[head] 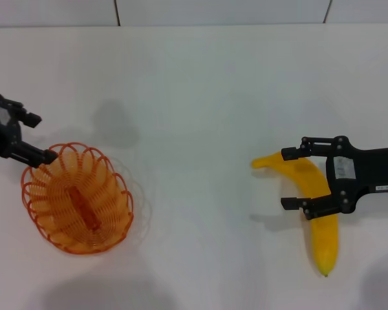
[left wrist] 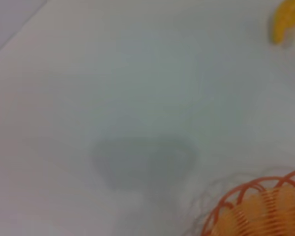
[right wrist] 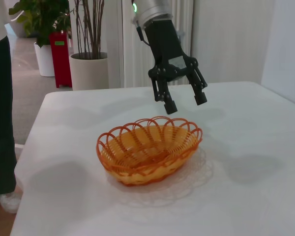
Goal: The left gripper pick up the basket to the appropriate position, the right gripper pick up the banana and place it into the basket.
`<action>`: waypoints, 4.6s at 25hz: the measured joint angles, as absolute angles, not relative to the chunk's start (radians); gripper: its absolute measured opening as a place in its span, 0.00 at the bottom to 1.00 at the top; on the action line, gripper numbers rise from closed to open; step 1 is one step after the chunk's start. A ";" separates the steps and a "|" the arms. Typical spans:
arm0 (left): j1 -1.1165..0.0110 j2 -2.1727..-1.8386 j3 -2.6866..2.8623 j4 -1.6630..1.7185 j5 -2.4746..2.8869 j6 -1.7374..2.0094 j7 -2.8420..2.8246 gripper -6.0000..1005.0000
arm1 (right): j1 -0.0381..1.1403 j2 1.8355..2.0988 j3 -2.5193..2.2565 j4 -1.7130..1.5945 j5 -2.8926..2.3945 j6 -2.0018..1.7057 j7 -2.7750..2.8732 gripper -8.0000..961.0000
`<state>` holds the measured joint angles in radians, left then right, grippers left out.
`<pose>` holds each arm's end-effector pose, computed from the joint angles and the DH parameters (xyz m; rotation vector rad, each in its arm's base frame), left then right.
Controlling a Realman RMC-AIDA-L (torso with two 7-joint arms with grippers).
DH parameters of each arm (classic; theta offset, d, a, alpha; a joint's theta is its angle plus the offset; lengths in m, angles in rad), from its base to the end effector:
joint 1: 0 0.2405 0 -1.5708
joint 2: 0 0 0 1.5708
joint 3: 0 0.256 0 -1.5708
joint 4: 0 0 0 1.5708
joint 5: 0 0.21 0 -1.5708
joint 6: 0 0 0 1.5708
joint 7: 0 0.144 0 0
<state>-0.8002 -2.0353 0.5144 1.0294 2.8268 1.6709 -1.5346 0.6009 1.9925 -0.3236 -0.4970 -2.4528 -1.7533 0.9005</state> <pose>-0.2525 0.3843 0.0847 -2.7740 -0.4208 0.3451 0.2944 0.3020 0.0148 -2.9158 0.1463 0.5551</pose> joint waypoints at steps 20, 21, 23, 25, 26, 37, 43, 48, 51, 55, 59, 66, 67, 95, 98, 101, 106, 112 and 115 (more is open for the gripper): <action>-0.846 -2.042 0.789 0.883 2.806 1.507 -1.541 0.84 | 0.600 1.993 -0.326 -0.497 -2.453 -1.753 0.900 0.93; -0.850 -2.042 0.791 0.873 2.806 1.501 -1.542 0.83 | 0.600 1.993 -0.326 -0.497 -2.453 -1.753 0.900 0.93; -0.855 -2.042 0.792 0.859 2.806 1.489 -1.542 0.83 | 0.600 1.993 -0.327 -0.497 -2.453 -1.753 0.900 0.93; -0.855 -2.042 0.793 0.856 2.806 1.485 -1.542 0.82 | 0.600 1.993 -0.328 -0.497 -2.453 -1.753 0.901 0.93; -0.856 -2.042 0.795 0.854 2.806 1.484 -1.543 0.82 | 0.600 1.994 -0.328 -0.497 -2.453 -1.753 0.901 0.93; -0.868 -2.041 0.836 0.827 2.813 1.481 -1.581 0.60 | 0.601 1.993 -0.325 -0.497 -2.454 -1.753 0.912 0.93; -0.859 -2.040 0.904 0.826 2.822 1.450 -1.646 0.37 | 0.599 1.993 -0.323 -0.497 -2.453 -1.753 0.913 0.93; -0.857 -2.038 0.908 0.835 2.823 1.433 -1.675 0.23 | 0.594 1.992 -0.324 -0.497 -2.453 -1.753 0.913 0.93; -0.850 -2.037 0.906 0.852 2.823 1.431 -1.688 0.18 | 0.594 1.991 -0.324 -0.497 -2.453 -1.753 0.918 0.93; -0.833 -2.040 0.908 0.897 2.812 1.436 -1.690 0.15 | 0.593 1.989 -0.322 -0.497 -2.453 -1.753 0.925 0.93; -0.812 -2.040 0.910 0.945 2.772 1.480 -1.679 0.12 | 0.592 1.989 -0.322 -0.497 -2.453 -1.753 0.925 0.93; -0.774 -2.036 0.899 1.026 2.706 1.600 -1.635 0.09 | 0.592 1.988 -0.322 -0.497 -2.453 -1.753 0.925 0.93; -0.759 -2.036 0.891 1.051 2.680 1.627 -1.625 0.09 | 0.592 1.988 -0.322 -0.497 -2.453 -1.753 0.925 0.93; -0.673 -2.042 0.764 1.126 2.531 1.706 -1.931 0.07 | 0.594 1.987 -0.321 -0.497 -2.451 -1.753 0.925 0.93; -0.682 -2.041 0.767 1.093 2.517 1.704 -1.966 0.07 | 0.596 1.988 -0.321 -0.497 -2.451 -1.753 0.925 0.93; -0.711 -2.038 0.763 1.031 2.515 1.694 -2.000 0.07 | 0.597 1.988 -0.321 -0.497 -2.451 -1.753 0.925 0.93; -0.757 -2.037 0.769 0.927 2.525 1.631 -2.037 0.07 | 0.597 1.989 -0.321 -0.497 -2.451 -1.753 0.925 0.93; -0.824 -2.033 0.769 0.774 2.561 1.531 -2.048 0.07 | 0.600 1.990 -0.321 -0.497 -2.449 -1.756 0.925 0.93; -0.868 -2.033 0.769 0.696 2.579 1.492 -2.051 0.07 | 0.603 1.990 -0.321 -0.497 -2.449 -1.755 0.925 0.93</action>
